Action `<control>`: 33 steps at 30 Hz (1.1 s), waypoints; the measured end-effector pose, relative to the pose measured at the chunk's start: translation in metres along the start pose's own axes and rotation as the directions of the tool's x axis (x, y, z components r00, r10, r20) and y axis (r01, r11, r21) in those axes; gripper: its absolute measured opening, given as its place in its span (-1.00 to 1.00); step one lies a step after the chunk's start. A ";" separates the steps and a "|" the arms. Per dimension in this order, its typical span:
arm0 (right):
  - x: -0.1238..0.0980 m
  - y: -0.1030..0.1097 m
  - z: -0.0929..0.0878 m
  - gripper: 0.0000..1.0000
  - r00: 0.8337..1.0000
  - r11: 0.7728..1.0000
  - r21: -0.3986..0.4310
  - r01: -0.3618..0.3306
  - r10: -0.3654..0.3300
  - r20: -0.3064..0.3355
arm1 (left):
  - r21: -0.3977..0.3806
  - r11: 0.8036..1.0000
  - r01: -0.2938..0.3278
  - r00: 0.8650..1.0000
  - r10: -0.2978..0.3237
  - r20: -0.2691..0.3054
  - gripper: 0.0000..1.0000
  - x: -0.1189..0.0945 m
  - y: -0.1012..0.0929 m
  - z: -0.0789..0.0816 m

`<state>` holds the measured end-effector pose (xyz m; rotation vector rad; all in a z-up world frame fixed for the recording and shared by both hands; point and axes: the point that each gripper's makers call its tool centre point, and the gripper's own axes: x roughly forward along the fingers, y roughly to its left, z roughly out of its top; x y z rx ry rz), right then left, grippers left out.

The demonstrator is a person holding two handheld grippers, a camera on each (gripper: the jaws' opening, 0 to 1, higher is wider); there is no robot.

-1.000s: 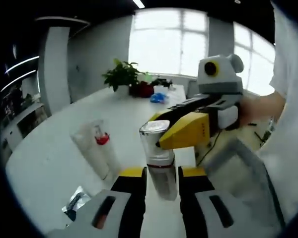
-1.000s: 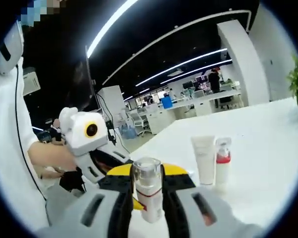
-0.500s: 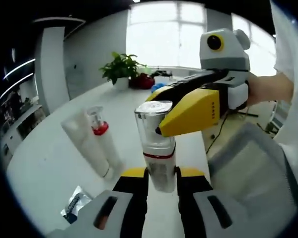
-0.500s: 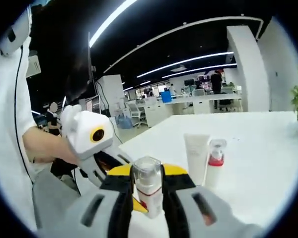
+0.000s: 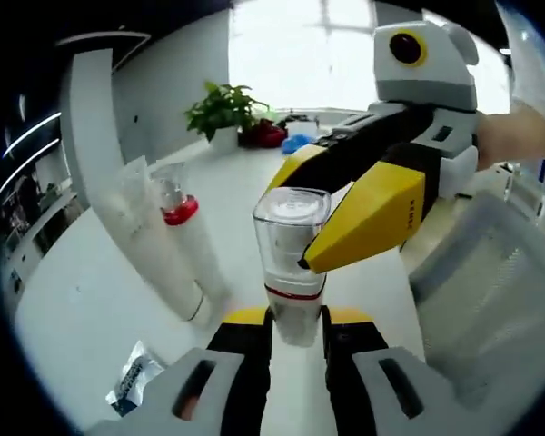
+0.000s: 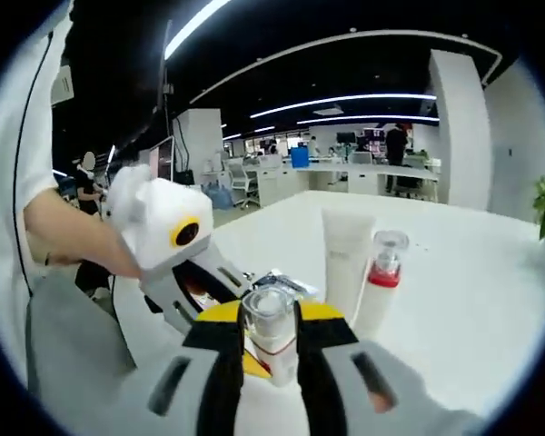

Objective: Arrange the skincare products in the storage area until every visible bottle or jar stands upright without overlapping.

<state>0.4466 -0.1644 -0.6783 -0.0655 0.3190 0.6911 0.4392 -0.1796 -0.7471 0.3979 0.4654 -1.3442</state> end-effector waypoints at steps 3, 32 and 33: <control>0.004 -0.004 -0.012 -0.59 1.000 1.000 -0.019 0.007 -0.008 -0.030 | 0.002 1.000 -0.008 1.000 0.008 -0.011 -0.64 0.009 0.003 -0.007; 0.018 -0.037 -0.035 -0.57 0.996 0.997 -0.027 0.068 -0.069 -0.065 | -0.014 1.000 -0.027 1.000 0.027 0.010 -0.65 0.040 0.024 -0.018; 0.018 -0.039 -0.036 -0.58 0.995 0.997 -0.030 0.074 -0.076 -0.067 | -0.013 1.000 -0.028 1.000 0.028 0.010 -0.65 0.041 0.025 -0.018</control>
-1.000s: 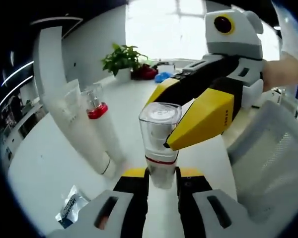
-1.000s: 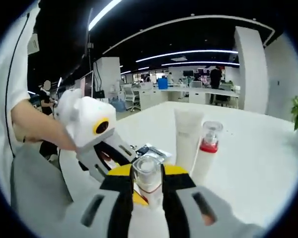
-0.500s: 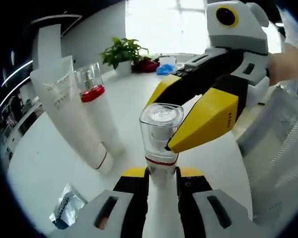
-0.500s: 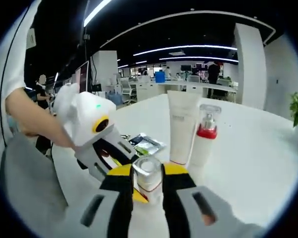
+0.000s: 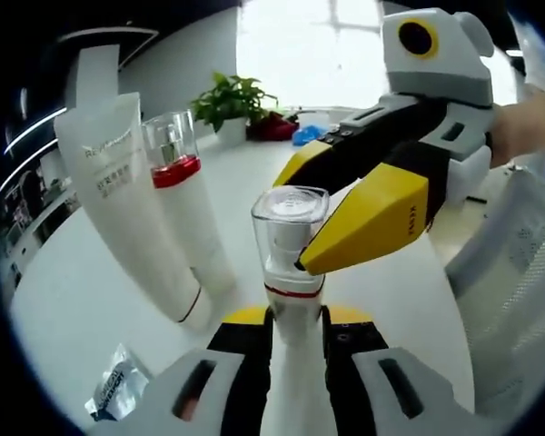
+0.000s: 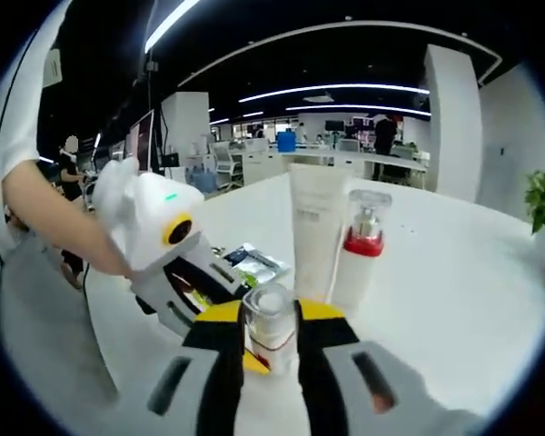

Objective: Arrange the skincare products in the storage area until every visible bottle or jar stands upright without overlapping.

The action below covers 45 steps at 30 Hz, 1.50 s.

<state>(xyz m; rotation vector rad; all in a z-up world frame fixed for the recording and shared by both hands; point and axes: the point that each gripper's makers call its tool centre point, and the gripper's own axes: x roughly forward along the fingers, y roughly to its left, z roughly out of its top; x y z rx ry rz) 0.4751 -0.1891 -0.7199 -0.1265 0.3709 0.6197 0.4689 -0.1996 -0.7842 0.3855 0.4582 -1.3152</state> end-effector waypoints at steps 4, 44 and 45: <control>0.001 -0.008 -0.003 -0.62 1.000 1.000 0.002 0.018 -0.018 -0.005 | -0.002 1.000 -0.012 1.000 0.012 -0.013 -0.67 0.004 0.007 -0.001; 0.025 -0.047 -0.056 -0.63 0.893 0.868 0.215 0.448 -0.424 -0.151 | 0.017 0.999 -0.030 0.998 0.030 -0.046 -0.61 0.001 0.022 -0.002; 0.025 -0.049 -0.057 -0.63 0.886 0.858 0.223 0.463 -0.437 -0.156 | 0.011 0.999 -0.037 0.998 0.038 -0.046 -0.61 -0.003 0.022 -0.003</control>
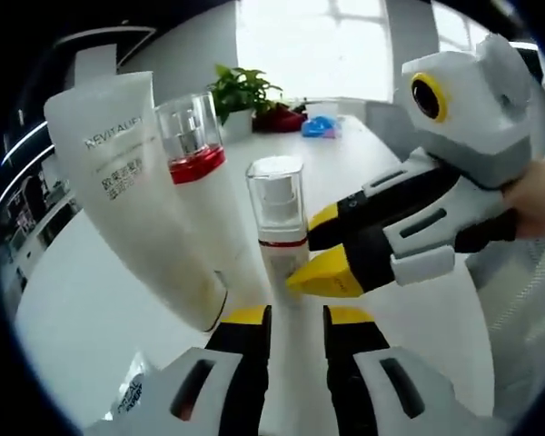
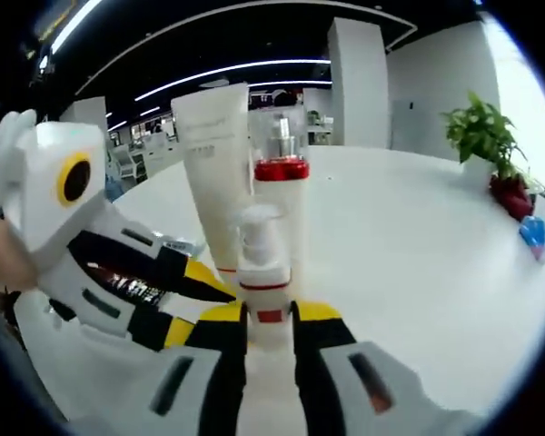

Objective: Arrange the skincare products in the storage area until every visible bottle or jar stands upright without overlapping.

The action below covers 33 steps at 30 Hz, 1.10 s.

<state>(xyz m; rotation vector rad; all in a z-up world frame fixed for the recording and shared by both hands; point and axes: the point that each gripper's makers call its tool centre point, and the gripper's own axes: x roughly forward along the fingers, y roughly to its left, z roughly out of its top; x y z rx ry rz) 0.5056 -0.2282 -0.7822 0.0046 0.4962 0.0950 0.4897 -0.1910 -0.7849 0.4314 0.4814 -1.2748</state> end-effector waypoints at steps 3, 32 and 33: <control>0.003 -0.001 -0.002 -0.63 1.000 1.000 0.013 0.019 -0.019 -0.004 | -0.013 1.000 -0.012 1.000 0.012 -0.002 -0.61 -0.008 0.000 -0.005; 0.001 0.001 -0.020 -0.49 0.998 0.998 0.054 0.017 -0.014 -0.069 | -0.082 0.996 -0.043 0.999 0.042 -0.021 -0.48 -0.042 -0.011 -0.020; 0.000 0.003 -0.020 -0.48 0.998 0.999 0.049 0.011 -0.008 -0.069 | -0.084 0.995 -0.046 0.999 0.044 -0.021 -0.46 -0.044 -0.011 -0.019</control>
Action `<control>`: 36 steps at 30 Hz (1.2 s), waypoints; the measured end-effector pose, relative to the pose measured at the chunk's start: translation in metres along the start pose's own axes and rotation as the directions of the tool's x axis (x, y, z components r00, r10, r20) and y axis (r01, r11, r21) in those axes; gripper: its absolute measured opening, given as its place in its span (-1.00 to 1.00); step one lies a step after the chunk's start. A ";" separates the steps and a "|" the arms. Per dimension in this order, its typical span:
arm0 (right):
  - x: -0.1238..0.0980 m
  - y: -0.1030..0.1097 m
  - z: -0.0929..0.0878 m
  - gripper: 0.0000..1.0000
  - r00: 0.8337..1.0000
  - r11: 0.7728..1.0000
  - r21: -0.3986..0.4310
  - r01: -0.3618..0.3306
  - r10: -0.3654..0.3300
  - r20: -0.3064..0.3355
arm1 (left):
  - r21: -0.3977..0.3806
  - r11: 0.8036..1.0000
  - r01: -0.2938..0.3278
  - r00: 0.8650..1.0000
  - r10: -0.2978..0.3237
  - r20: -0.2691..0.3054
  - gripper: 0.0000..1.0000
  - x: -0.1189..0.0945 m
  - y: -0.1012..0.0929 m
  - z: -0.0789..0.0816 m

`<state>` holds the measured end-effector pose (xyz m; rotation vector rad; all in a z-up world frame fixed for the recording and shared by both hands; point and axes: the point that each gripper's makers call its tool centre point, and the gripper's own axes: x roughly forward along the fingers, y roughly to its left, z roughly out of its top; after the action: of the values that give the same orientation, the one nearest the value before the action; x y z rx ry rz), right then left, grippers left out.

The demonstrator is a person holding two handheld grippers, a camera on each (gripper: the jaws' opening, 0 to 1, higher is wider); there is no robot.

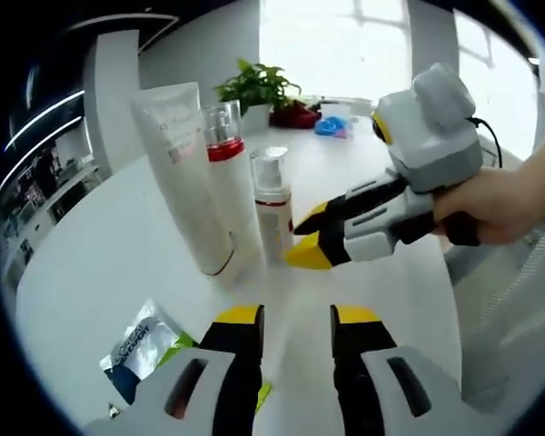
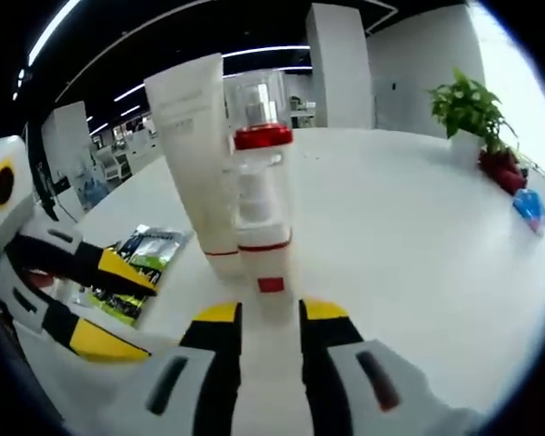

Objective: Arrange the skincare products in the storage area until every visible bottle or jar stands upright without overlapping.

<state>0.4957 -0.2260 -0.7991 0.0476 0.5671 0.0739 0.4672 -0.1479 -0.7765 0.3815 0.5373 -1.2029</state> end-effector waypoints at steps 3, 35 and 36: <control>-0.006 0.006 0.001 -0.39 1.000 1.000 -0.016 -0.025 0.025 0.002 | -0.012 1.000 -0.008 1.000 0.008 0.001 -0.41 -0.006 -0.002 0.001; -0.076 0.053 0.007 0.32 0.968 0.960 -0.129 -0.250 0.251 -0.010 | -0.298 0.943 -0.149 0.988 0.151 -0.016 0.32 -0.087 -0.021 -0.030; -0.079 0.053 0.008 0.35 0.967 0.958 -0.133 -0.255 0.256 -0.010 | -0.302 0.941 -0.153 0.988 0.155 -0.016 0.33 -0.089 -0.022 -0.030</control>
<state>0.4302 -0.1795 -0.7468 -0.0091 0.5455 0.3639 0.4178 -0.0693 -0.7496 0.1536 0.6619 -0.9524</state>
